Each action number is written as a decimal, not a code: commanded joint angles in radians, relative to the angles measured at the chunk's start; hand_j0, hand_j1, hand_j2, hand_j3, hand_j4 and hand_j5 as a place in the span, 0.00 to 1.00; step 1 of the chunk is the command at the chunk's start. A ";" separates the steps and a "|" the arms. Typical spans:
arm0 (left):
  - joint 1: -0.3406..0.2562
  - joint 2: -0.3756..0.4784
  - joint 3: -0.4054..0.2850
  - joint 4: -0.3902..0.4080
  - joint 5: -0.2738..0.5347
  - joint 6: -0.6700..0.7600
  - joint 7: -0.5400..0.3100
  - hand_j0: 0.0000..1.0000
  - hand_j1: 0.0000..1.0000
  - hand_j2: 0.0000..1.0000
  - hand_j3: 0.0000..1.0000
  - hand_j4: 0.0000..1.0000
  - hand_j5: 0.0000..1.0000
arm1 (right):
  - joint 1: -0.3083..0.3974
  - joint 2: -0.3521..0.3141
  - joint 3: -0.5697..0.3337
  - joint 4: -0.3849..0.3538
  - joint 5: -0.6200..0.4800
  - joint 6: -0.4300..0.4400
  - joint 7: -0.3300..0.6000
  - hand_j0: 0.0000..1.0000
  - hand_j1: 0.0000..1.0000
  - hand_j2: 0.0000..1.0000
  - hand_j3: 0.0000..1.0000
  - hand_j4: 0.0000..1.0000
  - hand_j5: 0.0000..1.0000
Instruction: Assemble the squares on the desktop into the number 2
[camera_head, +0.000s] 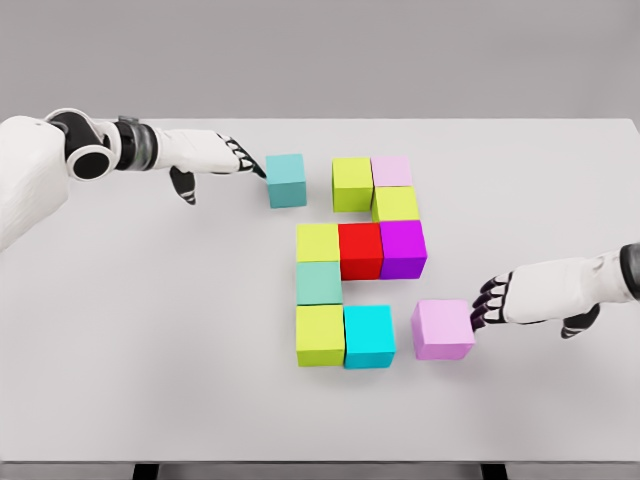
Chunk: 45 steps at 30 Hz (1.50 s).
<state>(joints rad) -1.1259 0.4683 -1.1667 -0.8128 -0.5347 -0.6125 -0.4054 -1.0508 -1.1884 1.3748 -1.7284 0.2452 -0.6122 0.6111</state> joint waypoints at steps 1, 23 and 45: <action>0.000 0.000 0.005 0.009 0.004 0.002 0.000 1.00 1.00 1.00 1.00 1.00 1.00 | 0.000 0.004 0.000 0.001 -0.003 0.001 0.000 1.00 1.00 1.00 1.00 1.00 1.00; -0.017 -0.056 0.021 0.049 0.001 0.002 0.000 1.00 1.00 1.00 1.00 1.00 1.00 | 0.000 0.024 0.000 -0.010 0.008 0.001 0.000 1.00 1.00 1.00 1.00 1.00 1.00; 0.000 0.010 0.002 -0.040 0.009 0.002 -0.001 1.00 1.00 1.00 1.00 1.00 1.00 | -0.002 0.067 -0.011 0.019 0.016 0.001 0.000 1.00 1.00 1.00 1.00 1.00 1.00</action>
<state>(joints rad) -1.1244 0.4739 -1.1605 -0.8350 -0.5304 -0.6127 -0.4060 -1.0523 -1.1266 1.3641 -1.7062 0.2639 -0.6126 0.6111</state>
